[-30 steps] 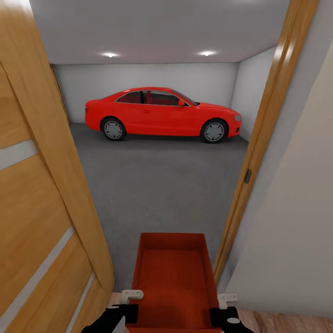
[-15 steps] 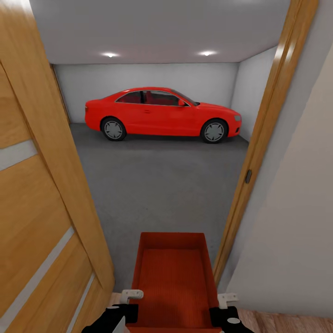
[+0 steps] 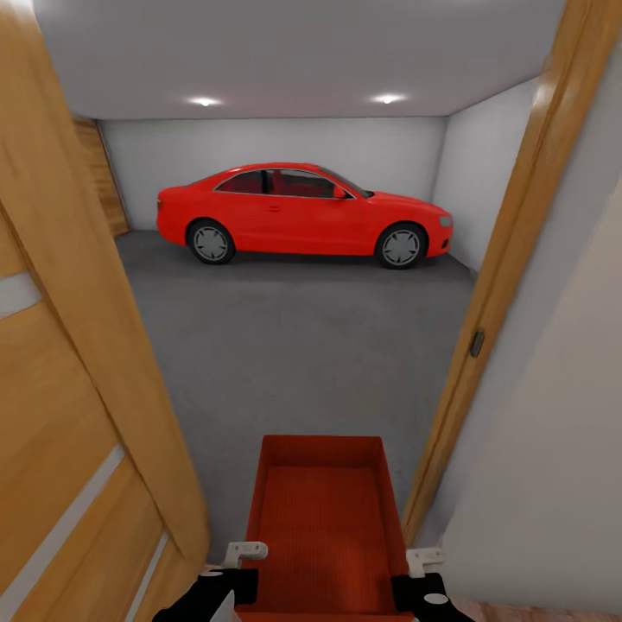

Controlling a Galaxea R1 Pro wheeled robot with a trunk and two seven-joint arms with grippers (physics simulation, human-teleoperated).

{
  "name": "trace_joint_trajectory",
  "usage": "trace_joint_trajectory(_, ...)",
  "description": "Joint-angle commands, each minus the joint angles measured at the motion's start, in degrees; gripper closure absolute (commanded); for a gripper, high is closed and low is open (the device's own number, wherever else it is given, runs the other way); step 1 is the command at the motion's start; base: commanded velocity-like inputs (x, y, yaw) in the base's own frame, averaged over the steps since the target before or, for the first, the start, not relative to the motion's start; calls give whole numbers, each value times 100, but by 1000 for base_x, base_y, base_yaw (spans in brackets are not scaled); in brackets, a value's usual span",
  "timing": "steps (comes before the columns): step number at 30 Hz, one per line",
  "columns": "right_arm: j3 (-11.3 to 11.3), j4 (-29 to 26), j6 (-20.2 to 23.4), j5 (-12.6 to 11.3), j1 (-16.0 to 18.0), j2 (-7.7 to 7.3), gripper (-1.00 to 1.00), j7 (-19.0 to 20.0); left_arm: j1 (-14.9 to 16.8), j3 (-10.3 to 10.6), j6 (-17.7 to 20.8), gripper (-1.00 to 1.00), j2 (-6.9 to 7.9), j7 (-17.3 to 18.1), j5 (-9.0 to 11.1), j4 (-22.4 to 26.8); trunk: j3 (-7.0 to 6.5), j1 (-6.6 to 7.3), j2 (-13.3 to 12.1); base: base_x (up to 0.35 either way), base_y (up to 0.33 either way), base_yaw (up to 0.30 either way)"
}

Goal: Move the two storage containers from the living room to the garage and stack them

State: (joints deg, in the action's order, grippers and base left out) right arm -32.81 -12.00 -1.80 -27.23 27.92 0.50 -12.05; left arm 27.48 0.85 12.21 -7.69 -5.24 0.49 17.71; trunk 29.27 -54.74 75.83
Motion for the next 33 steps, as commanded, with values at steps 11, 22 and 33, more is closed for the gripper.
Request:
trace_joint_trajectory(11, -6, 35, -33, -142, 3, 2, 100, -96, 3, -50, -52, 100, -5, -56, -155, 30, 5, -3, 3, 323, 0, 0)
trace_joint_trajectory(22, -6, 32, -32, -142, 3, 2, 100, -96, 3, -55, -52, 100, -5, -47, -155, 32, 5, -3, 3, 322, 0, 0)
trace_joint_trajectory(33, -6, 32, -31, -142, 3, 2, 100, -96, 3, -58, -46, 100, -14, -13, -154, 39, 5, -3, 3, 83, 140, 0)
